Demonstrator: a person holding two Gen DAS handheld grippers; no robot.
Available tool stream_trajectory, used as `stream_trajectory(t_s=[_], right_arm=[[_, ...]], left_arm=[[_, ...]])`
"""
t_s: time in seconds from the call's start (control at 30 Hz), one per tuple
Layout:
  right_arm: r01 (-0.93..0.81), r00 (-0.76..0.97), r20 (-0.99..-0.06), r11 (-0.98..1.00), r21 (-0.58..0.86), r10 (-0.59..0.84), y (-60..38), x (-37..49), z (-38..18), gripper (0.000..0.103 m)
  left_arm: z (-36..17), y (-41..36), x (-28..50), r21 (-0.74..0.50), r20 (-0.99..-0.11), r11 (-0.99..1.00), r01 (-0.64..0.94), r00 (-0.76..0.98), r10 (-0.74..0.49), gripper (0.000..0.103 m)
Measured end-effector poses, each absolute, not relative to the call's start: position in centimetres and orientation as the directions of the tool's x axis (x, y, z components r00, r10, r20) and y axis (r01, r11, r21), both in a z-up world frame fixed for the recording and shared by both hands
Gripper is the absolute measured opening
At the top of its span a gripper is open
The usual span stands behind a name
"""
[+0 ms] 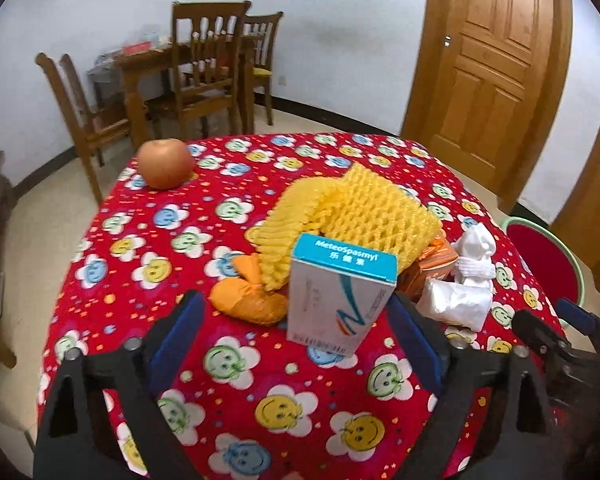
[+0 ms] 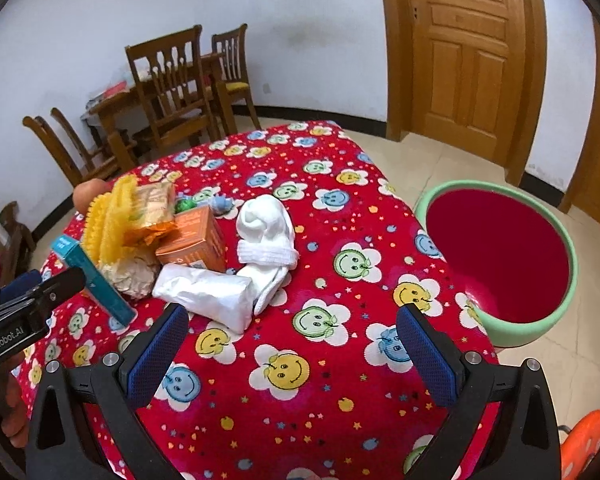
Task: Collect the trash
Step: 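Grasp the white-and-blue medicine box with the left tool while the right tool grasps the white tissue bundle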
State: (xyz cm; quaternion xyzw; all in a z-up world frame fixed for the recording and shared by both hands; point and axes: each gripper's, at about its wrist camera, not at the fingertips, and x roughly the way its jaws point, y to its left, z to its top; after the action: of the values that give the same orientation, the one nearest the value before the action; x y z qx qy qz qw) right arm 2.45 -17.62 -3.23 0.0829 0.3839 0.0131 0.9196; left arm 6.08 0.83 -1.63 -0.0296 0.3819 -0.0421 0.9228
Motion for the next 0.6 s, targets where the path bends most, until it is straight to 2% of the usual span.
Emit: stream_trajectory(t_s=[0.07,0.23,0.6], right_arm=[[0.046,0.698,-0.712,0.987,0.155,0.079,-17.3,2.7,-3.4,0.103],[0.059,0.672,-0.737,0.986,0.159,0.078,-16.5,3.4,-4.1,0.103],[0.043,0.663,-0.743,0.987,0.157,0.089,-14.8,4.3,-4.3,0.103]], left_arm=[[-1.9,0.9,6.5,-0.123,-0.703,0.988,0.091,0.695,-0.151,0.079],[-2.0,1.0,7.1,-0.189,-0.683,0.965,0.180,0.682,-0.261,0.051],[-2.3,1.1,7.7,-0.216,-0.666,0.952,0.218,0.680,-0.307,0.051]])
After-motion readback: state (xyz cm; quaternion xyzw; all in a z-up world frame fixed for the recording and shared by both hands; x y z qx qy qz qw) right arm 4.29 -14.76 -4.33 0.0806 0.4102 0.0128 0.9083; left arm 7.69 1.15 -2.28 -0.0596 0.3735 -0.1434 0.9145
